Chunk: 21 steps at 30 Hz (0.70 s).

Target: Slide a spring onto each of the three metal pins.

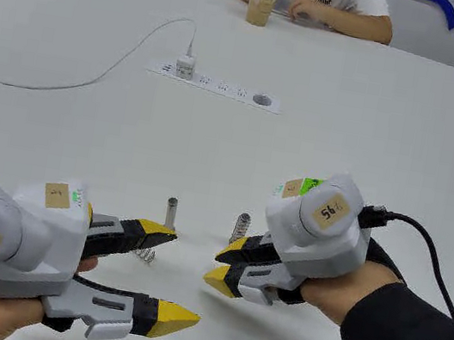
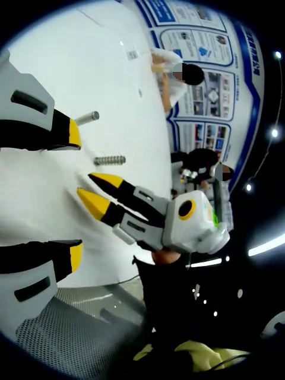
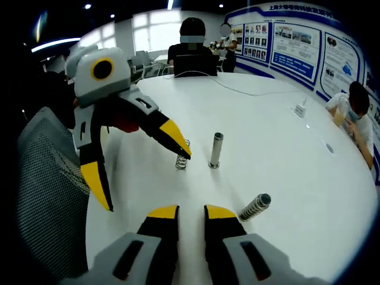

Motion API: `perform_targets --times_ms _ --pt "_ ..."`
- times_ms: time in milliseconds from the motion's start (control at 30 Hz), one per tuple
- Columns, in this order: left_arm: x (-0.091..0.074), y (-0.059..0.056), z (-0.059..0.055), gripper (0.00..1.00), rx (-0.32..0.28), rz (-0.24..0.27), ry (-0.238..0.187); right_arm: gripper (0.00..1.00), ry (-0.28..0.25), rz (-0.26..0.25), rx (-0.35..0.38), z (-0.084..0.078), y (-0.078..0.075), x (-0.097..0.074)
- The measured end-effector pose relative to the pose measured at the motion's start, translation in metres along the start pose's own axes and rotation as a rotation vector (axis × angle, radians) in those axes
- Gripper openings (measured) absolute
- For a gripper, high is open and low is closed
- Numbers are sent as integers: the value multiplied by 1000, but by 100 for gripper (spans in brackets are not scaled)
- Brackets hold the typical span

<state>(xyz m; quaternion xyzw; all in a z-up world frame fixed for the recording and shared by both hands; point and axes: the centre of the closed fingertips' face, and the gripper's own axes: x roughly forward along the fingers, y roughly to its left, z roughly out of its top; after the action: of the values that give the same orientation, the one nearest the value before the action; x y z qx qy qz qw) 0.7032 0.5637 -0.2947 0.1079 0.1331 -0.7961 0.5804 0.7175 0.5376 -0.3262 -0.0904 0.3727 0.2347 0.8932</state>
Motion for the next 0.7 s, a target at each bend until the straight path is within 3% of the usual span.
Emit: perform_targets --times_ms 700 --pt "-24 18 -10 62 -29 78 10 20 -62 30 -25 30 16 31"
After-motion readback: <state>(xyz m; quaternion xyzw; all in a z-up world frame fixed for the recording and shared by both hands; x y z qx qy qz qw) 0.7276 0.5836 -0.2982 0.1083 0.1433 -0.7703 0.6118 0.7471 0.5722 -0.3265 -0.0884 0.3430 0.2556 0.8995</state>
